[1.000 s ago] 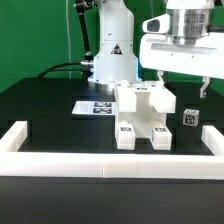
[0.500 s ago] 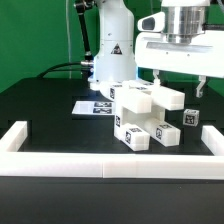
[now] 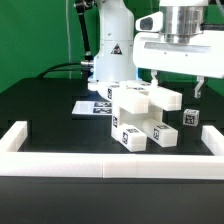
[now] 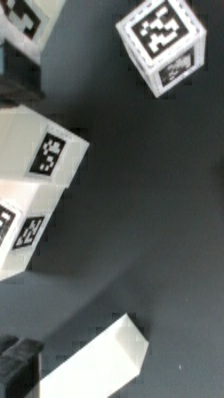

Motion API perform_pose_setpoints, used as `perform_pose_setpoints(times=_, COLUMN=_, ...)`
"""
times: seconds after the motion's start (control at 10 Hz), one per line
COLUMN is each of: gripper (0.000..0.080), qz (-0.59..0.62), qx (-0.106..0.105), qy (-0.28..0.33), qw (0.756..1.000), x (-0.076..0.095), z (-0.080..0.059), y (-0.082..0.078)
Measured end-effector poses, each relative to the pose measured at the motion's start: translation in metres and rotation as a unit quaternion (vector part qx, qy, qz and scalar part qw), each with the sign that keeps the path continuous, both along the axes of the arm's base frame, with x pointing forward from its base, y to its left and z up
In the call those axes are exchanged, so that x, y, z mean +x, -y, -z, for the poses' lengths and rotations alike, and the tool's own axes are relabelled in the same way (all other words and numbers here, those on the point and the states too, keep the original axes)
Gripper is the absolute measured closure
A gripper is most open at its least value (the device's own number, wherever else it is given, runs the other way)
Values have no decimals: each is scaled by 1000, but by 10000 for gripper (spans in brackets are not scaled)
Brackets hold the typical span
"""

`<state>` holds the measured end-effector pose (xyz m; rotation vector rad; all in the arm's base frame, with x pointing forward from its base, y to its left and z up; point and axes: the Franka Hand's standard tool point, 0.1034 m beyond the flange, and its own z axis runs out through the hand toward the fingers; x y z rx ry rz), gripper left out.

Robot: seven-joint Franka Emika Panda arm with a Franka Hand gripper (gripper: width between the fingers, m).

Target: Assemble chair

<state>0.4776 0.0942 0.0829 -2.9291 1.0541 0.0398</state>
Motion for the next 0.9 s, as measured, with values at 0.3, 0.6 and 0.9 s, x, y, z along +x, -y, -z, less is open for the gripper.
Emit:
perform_pose_setpoints(times=0.3, gripper=151, qz=0, qx=0, qy=0, qw=1000, x=1, z=0, y=2)
perform_pose_setpoints(times=0.6, gripper=151, qz=-1, qx=0, qy=0, qw=1000, x=0, z=0, y=1)
perform_pose_setpoints(times=0.9, gripper=151, qz=-56, qx=8, qy=3, qw=998, x=-17, z=-9, y=-37)
